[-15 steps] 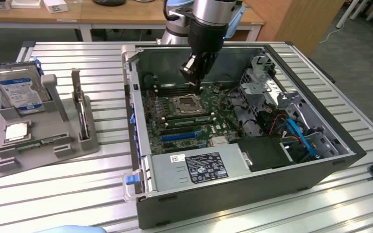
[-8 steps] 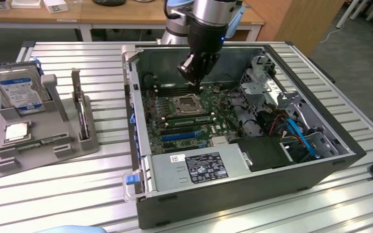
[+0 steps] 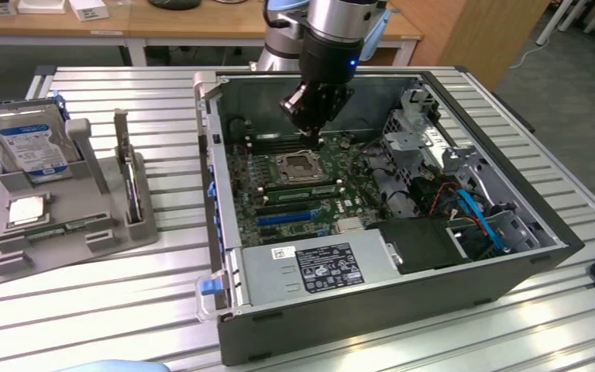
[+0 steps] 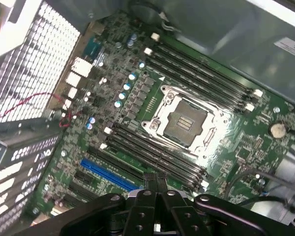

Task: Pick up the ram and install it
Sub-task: 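Press down the ram until it locks into place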

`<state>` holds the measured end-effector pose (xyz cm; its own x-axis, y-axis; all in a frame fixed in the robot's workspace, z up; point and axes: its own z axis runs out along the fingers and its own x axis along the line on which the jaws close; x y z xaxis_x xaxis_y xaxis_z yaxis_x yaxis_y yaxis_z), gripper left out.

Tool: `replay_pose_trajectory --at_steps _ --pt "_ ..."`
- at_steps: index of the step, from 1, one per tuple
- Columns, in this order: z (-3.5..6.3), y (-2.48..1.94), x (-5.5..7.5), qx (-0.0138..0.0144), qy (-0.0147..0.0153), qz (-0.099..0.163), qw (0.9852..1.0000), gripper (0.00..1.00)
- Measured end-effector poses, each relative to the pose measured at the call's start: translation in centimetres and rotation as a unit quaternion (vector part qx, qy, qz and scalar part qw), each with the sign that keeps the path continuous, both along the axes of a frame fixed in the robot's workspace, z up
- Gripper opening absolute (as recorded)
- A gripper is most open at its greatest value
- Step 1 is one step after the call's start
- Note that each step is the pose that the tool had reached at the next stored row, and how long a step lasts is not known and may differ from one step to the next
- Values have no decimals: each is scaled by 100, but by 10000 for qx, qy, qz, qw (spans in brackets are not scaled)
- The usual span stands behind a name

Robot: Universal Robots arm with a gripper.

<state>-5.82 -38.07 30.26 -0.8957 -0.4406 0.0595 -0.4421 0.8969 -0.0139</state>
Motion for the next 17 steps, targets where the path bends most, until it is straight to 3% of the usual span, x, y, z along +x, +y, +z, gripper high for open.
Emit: replay_pose_trajectory --at_steps 4,8,12,17 --pt "-1 0 0 0 0 -311 9995 10" --pt "-3 0 0 0 0 -614 9981 10" --pt "-4 0 0 0 0 -920 9958 10" --pt "-6 0 0 0 0 -1302 9915 10"
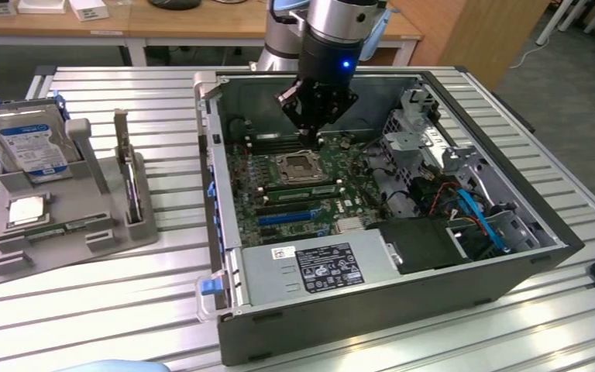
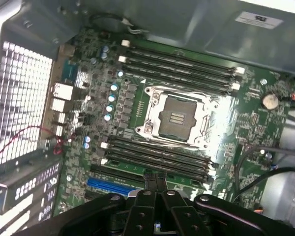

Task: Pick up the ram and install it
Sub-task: 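Press down the ram until it locks into place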

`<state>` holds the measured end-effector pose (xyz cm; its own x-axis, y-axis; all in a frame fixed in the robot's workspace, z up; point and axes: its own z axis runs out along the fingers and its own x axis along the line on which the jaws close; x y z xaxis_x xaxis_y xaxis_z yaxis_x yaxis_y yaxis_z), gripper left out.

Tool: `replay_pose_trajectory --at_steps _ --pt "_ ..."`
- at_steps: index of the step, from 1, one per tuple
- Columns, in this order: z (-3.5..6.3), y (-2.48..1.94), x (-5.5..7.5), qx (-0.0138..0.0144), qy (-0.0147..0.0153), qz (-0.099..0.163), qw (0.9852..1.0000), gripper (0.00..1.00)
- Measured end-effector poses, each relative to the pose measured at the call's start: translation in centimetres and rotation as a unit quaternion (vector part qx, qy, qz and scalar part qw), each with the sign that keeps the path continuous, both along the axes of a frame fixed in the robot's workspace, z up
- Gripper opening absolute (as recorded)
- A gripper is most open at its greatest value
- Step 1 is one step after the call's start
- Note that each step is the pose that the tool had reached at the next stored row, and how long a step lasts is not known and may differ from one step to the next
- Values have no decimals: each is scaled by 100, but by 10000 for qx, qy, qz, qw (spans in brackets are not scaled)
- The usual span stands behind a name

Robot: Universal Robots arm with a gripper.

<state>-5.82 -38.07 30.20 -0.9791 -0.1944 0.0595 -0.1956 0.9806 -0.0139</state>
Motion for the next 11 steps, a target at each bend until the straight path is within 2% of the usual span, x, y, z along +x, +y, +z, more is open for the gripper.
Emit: replay_pose_trajectory --at_steps 5,11 --pt "-2 0 0 0 0 -372 9993 10" --pt "-3 0 0 0 0 -800 9968 10"
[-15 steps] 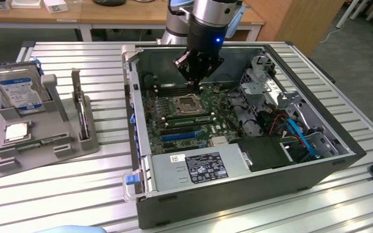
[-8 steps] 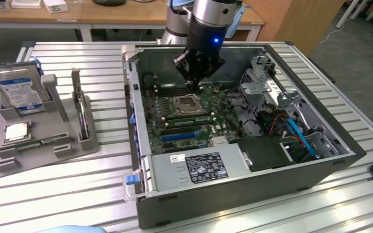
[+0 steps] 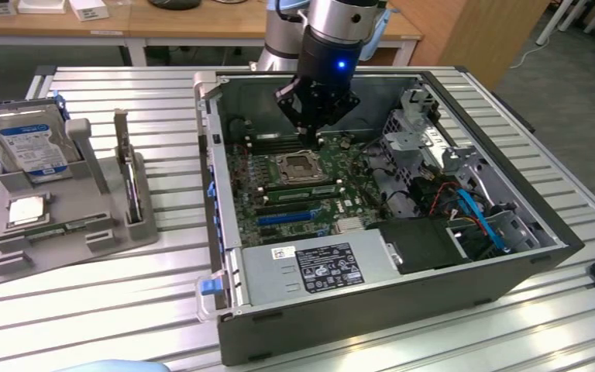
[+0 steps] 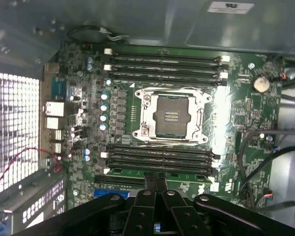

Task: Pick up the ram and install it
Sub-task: 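Press down the ram until it locks into place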

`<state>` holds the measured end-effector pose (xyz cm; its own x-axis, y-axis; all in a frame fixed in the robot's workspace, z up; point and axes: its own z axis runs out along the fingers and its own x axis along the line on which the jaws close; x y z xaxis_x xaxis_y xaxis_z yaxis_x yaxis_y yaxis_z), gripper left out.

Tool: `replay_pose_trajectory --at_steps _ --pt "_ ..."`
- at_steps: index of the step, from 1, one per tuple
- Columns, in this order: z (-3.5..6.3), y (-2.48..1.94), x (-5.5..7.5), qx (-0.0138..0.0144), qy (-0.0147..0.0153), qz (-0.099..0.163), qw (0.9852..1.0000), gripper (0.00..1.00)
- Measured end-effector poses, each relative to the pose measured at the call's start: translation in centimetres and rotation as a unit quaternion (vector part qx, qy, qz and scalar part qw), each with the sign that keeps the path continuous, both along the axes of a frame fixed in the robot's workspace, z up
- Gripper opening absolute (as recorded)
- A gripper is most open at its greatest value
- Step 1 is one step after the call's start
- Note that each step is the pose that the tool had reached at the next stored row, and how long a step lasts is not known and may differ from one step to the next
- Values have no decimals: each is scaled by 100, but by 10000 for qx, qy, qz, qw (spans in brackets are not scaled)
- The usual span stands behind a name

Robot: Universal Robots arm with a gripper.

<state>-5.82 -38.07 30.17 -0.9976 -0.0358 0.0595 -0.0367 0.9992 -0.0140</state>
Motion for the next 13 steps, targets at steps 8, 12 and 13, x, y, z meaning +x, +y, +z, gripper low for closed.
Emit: replay_pose_trajectory --at_steps 8,12,13 --pt "0 0 0 0 0 -34 10000 10" --pt "0 0 0 0 0 -48 10000 10" --pt "0 0 0 1 0 -51 10000 10"
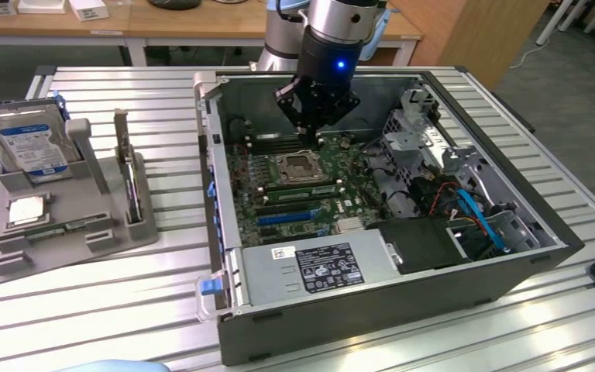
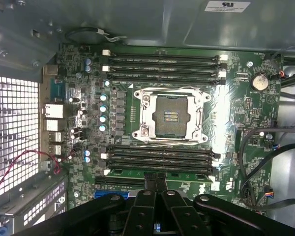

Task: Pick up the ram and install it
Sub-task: 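Press down the ram until it locks into place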

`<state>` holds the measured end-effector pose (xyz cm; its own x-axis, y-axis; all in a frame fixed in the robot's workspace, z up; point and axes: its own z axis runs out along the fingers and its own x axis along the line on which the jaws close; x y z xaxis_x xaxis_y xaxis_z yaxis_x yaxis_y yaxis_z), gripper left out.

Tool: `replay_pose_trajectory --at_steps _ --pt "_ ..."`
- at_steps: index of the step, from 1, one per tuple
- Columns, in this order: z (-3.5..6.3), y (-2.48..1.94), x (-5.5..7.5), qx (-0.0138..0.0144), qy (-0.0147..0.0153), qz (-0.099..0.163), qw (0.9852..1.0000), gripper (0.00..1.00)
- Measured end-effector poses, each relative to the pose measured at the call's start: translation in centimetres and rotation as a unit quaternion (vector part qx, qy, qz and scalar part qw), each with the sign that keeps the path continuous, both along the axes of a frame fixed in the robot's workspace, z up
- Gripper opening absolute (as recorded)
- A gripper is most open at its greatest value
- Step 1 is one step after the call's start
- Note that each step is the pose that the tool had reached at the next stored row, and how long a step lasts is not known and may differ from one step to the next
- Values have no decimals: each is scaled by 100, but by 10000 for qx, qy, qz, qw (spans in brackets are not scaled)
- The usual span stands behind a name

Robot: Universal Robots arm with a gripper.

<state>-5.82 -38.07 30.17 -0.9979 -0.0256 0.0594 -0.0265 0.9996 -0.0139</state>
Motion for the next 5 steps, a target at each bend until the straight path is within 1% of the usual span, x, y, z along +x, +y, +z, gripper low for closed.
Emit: replay_pose_trajectory --at_steps 5 --pt "0 0 0 0 0 -17 10000 10"
